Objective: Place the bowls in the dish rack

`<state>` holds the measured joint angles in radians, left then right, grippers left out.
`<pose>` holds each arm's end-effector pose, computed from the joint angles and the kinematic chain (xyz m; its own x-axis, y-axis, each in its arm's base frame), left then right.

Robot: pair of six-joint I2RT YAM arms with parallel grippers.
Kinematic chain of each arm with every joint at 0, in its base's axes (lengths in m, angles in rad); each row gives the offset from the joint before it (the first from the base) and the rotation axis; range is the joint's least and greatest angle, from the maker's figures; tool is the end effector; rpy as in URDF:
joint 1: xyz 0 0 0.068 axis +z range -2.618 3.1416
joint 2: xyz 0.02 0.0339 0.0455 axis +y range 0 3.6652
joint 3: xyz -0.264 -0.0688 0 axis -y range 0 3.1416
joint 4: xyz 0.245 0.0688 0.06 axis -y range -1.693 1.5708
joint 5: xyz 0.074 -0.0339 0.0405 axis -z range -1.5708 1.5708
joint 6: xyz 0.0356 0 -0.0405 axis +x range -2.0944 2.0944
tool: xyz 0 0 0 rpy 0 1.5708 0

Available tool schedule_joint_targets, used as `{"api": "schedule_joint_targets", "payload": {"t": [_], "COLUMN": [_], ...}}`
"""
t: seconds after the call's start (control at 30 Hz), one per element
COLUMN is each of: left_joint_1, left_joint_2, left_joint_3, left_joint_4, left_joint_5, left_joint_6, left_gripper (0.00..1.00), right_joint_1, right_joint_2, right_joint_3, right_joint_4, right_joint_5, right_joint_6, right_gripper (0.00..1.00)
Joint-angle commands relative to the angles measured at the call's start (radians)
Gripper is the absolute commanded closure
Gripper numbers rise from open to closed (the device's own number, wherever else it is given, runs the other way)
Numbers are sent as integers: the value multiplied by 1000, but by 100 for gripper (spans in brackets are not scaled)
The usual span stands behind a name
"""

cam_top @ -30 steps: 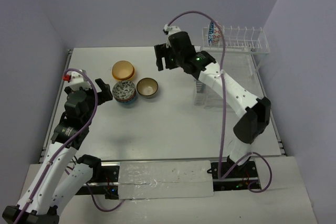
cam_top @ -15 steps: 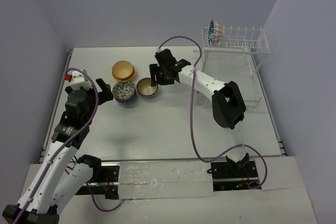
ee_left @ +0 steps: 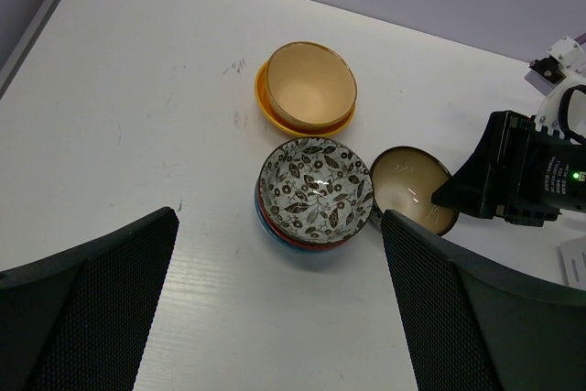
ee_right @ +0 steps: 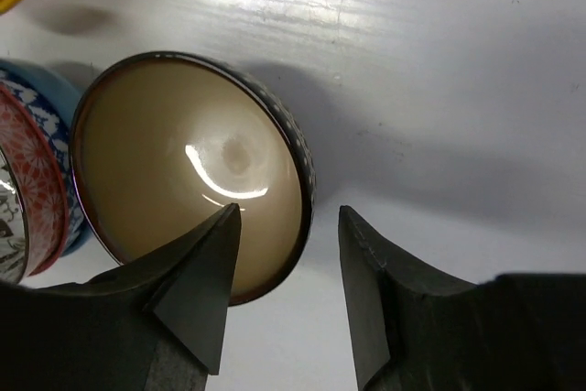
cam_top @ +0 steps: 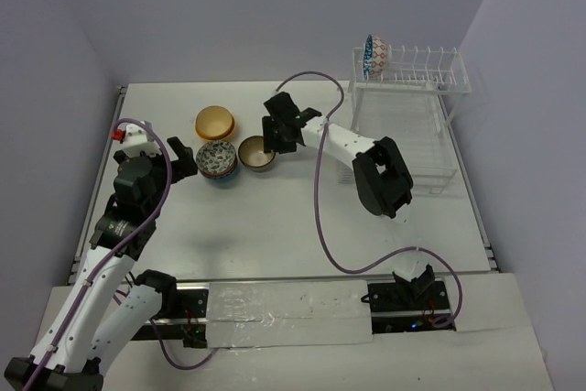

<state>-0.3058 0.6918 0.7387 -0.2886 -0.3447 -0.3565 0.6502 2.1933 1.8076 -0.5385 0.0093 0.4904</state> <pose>0.1591 -0.0376 0.3276 -0.2036 -0.2802 -0.9381 -0.1073 0.9588 -0.2631 0.3899 0.2961 0.2039 -0.8434 -0.0497 -0.5350 -0.2308 0.9327 0.2772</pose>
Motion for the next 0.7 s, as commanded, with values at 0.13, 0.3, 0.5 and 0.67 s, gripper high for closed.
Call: {"api": "schedule_joint_targets", "payload": {"t": [0.13, 0.3, 0.5, 0.67], "left_joint_1": [-4, -4, -4, -4], "left_joint_2": [2, 2, 2, 0], "left_joint_3": [-12, -12, -13, -13], "left_joint_4": [42, 40, 40, 40], "left_joint_5": [16, 16, 16, 16], "left_joint_6": [8, 8, 8, 8], "left_gripper": [1, 1, 1, 1], "right_joint_1": [2, 2, 2, 2], "right_joint_2": [42, 51, 46, 37], "right_joint_3": [52, 59, 67, 73], "right_joint_4": [43, 44, 41, 37], "right_joint_5": [44, 67, 75, 87], "right_joint_6": [43, 50, 40, 31], "right_gripper": [48, 53, 70, 88]}}
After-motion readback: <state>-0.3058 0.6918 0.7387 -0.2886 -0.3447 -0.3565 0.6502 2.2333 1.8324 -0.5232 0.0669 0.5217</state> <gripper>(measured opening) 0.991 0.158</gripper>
